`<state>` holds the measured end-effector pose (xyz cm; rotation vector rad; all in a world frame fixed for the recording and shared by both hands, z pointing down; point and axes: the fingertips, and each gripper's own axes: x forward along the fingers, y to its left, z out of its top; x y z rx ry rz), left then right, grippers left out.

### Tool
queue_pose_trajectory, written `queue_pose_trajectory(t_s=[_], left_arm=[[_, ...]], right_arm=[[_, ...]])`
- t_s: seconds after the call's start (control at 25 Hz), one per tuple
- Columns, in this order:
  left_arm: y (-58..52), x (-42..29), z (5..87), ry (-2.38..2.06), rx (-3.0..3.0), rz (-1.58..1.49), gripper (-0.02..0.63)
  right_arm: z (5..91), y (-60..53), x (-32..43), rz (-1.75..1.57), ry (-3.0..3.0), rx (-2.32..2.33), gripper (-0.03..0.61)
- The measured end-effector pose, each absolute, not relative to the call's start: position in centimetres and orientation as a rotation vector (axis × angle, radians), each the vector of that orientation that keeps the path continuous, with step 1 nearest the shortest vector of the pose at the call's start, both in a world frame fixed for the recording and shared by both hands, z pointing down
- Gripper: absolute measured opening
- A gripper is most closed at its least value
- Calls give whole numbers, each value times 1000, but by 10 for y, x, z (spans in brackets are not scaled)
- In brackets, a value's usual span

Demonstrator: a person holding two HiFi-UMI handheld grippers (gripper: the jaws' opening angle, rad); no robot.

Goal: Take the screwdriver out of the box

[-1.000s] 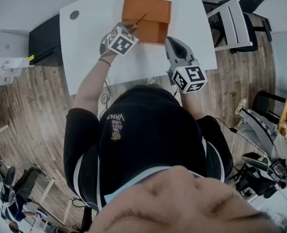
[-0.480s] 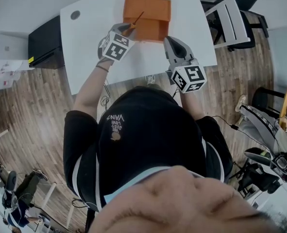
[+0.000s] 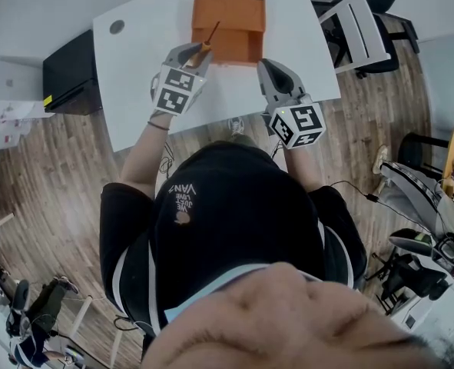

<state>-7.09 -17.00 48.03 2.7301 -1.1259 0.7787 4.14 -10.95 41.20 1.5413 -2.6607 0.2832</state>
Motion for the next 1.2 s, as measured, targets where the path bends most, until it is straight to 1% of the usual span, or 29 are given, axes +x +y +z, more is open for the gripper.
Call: queue_pose_trajectory(t_s=[0.2,0.48,0.88,1.2], left_arm=[[-155,-79,469,-1168,2713,648,88],[-132,-93,465,-1211,2672,562,87],[-109,-105,451,-1262,2634,460,88],[-88,-103,447,-1265,2632,434,87]], right_arm=[[412,-105,41,279,-2661,1549,12],[412,-101,36,274,-2669,1544,12],[416,-102,27,294,-2688,1502,12],[421,-97,25,318,-2693,1487,12]])
